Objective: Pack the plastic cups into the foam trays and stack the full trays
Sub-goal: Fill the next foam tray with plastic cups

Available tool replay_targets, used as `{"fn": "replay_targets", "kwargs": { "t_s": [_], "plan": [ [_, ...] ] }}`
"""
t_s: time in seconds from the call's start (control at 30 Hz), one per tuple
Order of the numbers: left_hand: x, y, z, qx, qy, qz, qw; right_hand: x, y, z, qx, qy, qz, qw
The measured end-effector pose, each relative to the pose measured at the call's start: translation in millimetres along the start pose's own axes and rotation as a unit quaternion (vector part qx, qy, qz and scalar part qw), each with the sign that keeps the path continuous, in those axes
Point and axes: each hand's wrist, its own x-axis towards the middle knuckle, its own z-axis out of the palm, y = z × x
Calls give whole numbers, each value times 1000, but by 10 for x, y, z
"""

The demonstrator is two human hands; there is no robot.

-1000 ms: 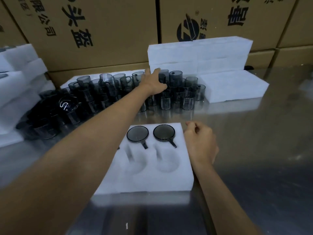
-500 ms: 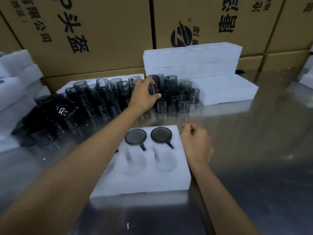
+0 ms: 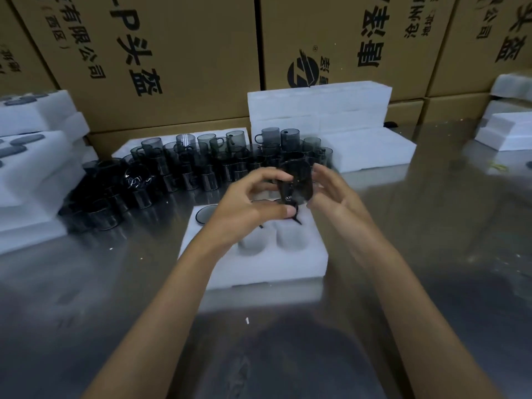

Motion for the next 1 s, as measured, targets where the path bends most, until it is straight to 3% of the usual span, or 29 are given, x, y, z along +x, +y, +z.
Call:
{"fn": "replay_targets", "kwargs": {
  "t_s": [0.1,0.33,0.6,0.73,0.83,0.93,1.0],
  "plan": [
    [-180,-24,-120,-32,-52,9,998,-146,-66,120,-23,-60,-35,997],
    [-279,-145,-295,-116,4,11,993,-268,-31,317,-167,-11,-123,978],
    [-294,-156,-228,-110,104,-15,988,-324,111,460,-345,114,-288,886],
    [-310,-118,-231,-105,146,-15,984,-315,122,453,-342,136,-288,884],
    [-330,-91,-182,-89,136,-12,987,-314,110,430,-333,131,-242,902],
    [-334,-76,-132,-37,120,-16,992,-301,91,363,-326,87,-182,924],
    [-338,-85,-110,-4,104,-25,994,-291,75,301,-352,38,-168,920]
  ]
}}
